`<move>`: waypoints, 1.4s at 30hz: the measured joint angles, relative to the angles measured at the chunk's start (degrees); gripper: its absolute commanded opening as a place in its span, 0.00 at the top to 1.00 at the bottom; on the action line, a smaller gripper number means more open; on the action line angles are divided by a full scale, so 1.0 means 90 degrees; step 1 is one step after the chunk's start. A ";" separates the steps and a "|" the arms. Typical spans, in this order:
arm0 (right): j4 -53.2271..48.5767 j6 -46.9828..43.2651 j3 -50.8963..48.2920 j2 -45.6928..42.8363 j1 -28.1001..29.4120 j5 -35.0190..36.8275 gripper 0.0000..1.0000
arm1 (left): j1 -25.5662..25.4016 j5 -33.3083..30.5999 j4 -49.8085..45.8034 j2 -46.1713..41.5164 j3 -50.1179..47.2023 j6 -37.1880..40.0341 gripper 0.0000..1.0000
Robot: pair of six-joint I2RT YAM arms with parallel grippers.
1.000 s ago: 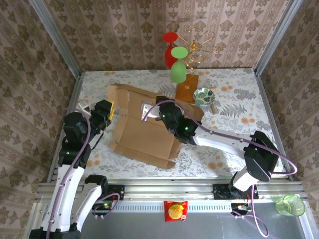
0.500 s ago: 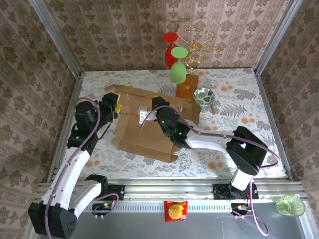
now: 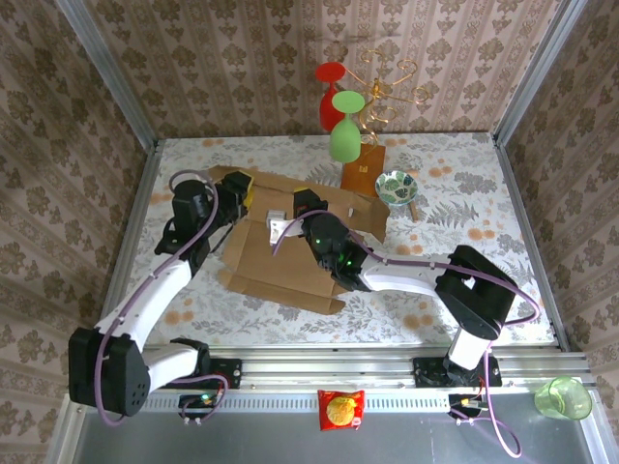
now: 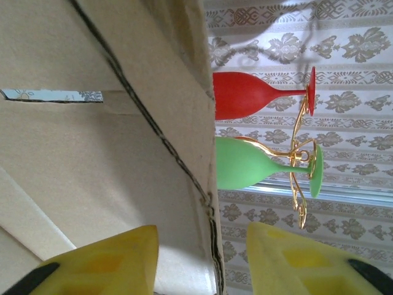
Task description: Fold the paper box
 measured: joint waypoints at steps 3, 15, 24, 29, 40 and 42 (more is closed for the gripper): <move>0.0027 0.0000 -0.0027 0.0000 0.0007 0.0000 1.00 | -0.0036 -0.0024 0.0185 0.0148 0.0002 0.0041 0.84; 0.0617 0.0464 -0.0284 0.0010 0.0187 0.0248 0.13 | -0.0107 -0.0474 0.1428 0.0408 -0.0593 -0.0083 1.00; -0.2040 0.7036 -0.0505 -0.2397 0.1377 0.1217 0.30 | -0.0559 -0.1608 0.2176 0.0408 -0.1098 -0.0279 1.00; -0.2460 1.2184 -0.1360 -0.3939 0.0653 0.0646 0.28 | -0.0697 -0.1940 0.2475 0.0406 -0.1248 -0.0357 1.00; -0.1656 1.7826 -0.1702 -0.2535 0.0653 -0.0238 0.27 | -0.1052 -0.2448 0.2628 -0.0104 -0.1693 -0.0440 1.00; -0.1246 1.8472 -0.1702 -0.2110 0.0605 -0.0316 0.28 | -0.1178 -0.2494 0.2606 -0.0223 -0.1693 -0.0437 1.00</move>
